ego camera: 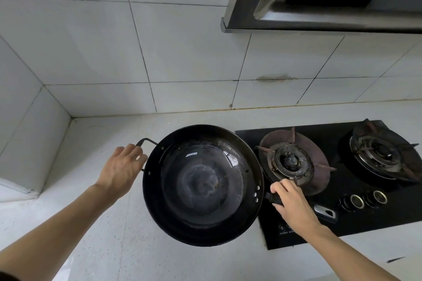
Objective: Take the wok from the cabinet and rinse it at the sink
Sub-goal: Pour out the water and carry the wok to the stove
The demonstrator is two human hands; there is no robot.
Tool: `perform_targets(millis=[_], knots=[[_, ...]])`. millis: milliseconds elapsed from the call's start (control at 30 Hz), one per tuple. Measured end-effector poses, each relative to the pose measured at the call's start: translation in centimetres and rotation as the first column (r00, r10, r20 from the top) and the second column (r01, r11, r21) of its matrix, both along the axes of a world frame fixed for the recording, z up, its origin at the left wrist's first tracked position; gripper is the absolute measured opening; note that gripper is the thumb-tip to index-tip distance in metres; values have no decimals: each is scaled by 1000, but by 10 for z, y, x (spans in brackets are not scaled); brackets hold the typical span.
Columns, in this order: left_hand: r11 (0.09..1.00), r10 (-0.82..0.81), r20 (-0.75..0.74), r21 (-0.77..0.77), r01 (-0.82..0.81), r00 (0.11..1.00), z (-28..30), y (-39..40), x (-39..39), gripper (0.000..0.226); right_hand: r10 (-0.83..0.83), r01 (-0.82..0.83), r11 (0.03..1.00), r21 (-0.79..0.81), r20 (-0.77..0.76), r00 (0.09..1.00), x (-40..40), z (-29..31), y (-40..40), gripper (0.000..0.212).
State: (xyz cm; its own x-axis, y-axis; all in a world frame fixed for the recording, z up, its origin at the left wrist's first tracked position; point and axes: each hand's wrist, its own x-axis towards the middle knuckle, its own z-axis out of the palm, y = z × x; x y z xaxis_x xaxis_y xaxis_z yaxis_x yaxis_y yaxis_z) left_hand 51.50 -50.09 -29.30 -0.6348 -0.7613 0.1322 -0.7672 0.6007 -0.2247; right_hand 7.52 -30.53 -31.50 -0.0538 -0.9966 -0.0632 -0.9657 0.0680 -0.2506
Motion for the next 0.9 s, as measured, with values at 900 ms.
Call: perform_targets(millis=[900], knots=[[893, -216, -167, 363, 264, 962, -19, 160, -92, 27, -219, 217, 975, 48, 372, 902, 119, -3, 99, 27]])
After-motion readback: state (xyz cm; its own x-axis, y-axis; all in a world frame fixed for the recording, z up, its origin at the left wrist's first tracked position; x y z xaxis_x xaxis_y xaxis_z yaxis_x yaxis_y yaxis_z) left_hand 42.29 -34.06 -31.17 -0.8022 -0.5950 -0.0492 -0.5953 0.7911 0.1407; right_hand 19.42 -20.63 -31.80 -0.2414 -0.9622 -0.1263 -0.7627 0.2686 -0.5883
